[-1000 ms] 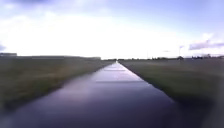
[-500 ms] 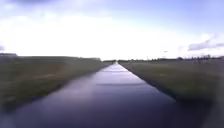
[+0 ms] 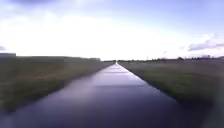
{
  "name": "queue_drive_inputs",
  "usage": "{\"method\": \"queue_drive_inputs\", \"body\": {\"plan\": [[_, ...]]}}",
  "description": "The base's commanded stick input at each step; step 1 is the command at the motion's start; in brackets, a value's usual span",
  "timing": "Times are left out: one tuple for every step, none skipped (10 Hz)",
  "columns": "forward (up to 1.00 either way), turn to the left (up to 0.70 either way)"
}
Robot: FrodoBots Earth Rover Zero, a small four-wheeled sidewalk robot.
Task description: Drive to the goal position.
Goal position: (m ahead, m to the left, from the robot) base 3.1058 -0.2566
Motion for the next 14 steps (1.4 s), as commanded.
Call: {"method": "queue_drive_inputs", "body": {"plan": [[0.45, 0.00], [0.45, 0.00], [0.45, 0.00], [0.45, 0.00], [0.45, 0.00], [0.45, 0.00], [0.45, 0.00], [0.45, 0.00], [0.45, 0.00], [0.45, 0.00], [0.45, 0.00], [0.45, 0.00], [0.45, 0.00], [0.45, 0.00]]}}
